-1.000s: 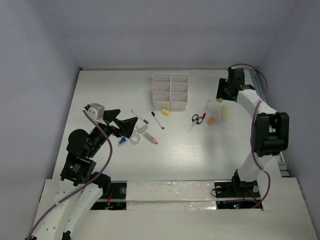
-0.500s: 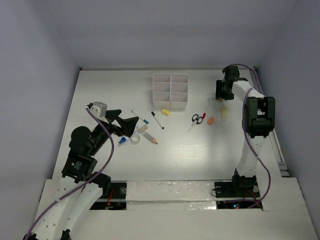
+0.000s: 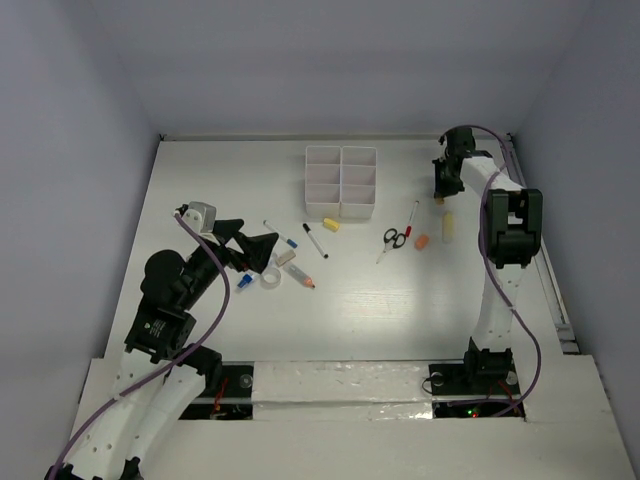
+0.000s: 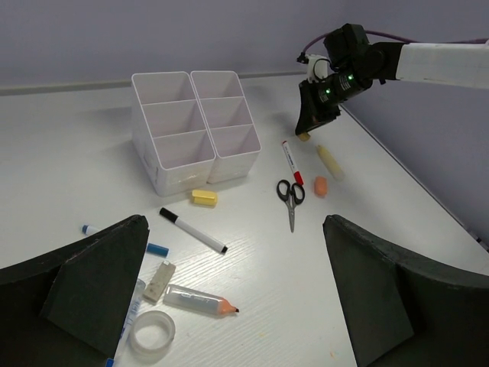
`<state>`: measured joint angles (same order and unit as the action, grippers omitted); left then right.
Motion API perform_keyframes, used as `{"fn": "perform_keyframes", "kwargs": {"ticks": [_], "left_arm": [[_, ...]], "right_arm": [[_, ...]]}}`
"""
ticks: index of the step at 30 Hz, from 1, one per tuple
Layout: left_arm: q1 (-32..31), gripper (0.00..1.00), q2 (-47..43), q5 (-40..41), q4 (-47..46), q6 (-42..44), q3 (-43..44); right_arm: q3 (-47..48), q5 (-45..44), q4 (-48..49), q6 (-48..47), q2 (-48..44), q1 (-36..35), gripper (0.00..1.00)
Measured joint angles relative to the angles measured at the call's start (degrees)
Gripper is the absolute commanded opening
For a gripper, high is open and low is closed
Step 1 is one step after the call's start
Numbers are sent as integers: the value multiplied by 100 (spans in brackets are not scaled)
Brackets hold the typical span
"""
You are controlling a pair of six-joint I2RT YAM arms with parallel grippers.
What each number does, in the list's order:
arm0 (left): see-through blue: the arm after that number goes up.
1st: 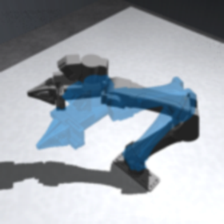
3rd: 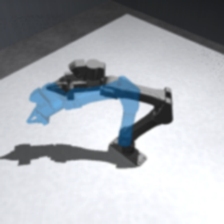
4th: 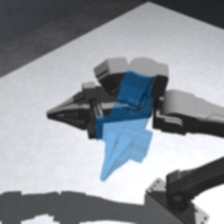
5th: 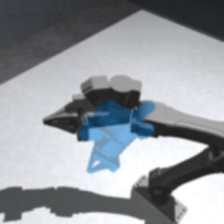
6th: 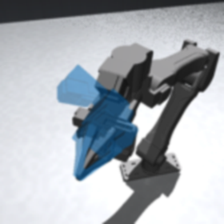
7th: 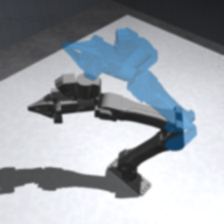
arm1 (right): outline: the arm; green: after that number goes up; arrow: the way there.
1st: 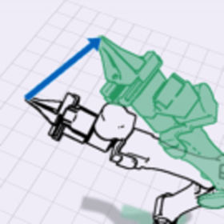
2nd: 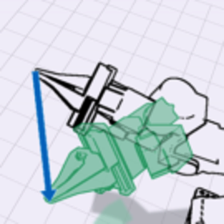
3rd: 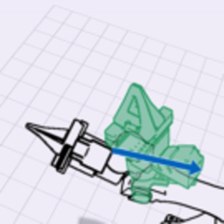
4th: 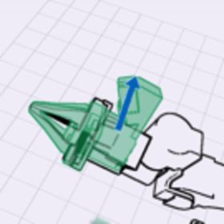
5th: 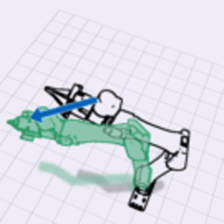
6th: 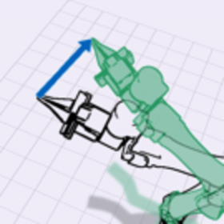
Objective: Sort the stationery into containers
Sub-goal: Pick up the stationery from the center of the board, then place the stationery in the storage box.
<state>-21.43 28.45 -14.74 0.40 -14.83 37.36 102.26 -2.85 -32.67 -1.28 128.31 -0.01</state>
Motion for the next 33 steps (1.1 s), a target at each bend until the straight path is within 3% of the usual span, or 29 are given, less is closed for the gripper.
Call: {"fn": "perform_keyframes", "kwargs": {"ticks": [5, 9, 14, 17, 23, 33], "left_arm": [[0, 99, 0, 0, 2, -2, 2], [7, 99, 0, -4, -2, -2, 2], [15, 99, 0, -9, -4, -2, 2], [42, 99, 0, -9, -2, -4, 0], [55, 99, 26, -28, -4, -4, 0], [55, 99, 79, -101, -2, -4, 2]], "right_arm": [[-107, -111, 101, 87, -118, -4, 0], [-778, 63, 542, 339, -879, -157, 1], [-1209, 219, 1657, 693, -2146, -1078, 2], [-1209, 448, 2557, 968, -2426, -1698, 2], [-1198, 629, 3611, 1447, -2188, -2057, 2], [-1012, 343, 4142, 1543, -1401, -2159, 4]]}}
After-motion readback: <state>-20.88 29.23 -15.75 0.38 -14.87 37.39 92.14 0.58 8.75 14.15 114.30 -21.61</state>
